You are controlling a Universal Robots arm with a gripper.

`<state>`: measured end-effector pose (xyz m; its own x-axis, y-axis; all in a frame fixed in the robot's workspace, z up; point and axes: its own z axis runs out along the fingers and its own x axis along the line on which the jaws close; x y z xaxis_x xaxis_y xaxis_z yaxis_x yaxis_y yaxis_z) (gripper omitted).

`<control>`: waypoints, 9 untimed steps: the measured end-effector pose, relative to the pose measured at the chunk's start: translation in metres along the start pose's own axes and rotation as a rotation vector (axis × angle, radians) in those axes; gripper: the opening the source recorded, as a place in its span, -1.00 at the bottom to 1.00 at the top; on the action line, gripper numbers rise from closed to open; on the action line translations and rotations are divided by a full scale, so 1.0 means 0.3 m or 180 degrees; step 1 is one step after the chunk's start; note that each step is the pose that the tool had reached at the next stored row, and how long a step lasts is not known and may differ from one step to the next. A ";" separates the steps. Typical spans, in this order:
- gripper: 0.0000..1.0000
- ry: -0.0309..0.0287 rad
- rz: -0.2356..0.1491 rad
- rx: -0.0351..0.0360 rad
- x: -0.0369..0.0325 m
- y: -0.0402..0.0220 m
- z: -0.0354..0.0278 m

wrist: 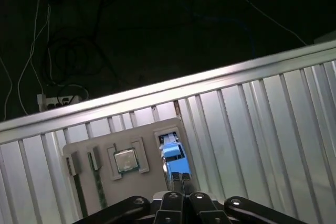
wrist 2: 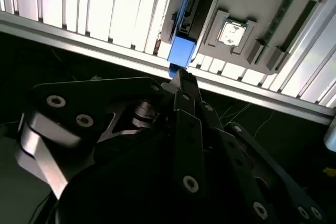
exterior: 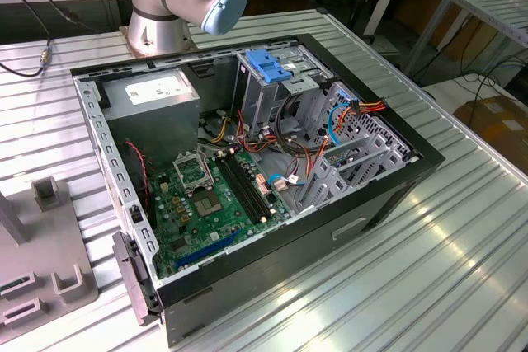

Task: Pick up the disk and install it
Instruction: 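Pick up the disk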

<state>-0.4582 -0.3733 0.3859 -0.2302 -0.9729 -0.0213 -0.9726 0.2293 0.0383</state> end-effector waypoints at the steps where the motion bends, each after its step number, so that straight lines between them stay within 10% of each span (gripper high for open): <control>1: -0.80 0.0002 -0.0076 0.0002 0.000 0.000 0.002; 9: -0.80 0.0006 -0.0456 0.0044 0.001 -0.001 0.016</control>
<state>-0.4581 -0.3734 0.3811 -0.0890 -0.9958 -0.0238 -0.9959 0.0885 0.0213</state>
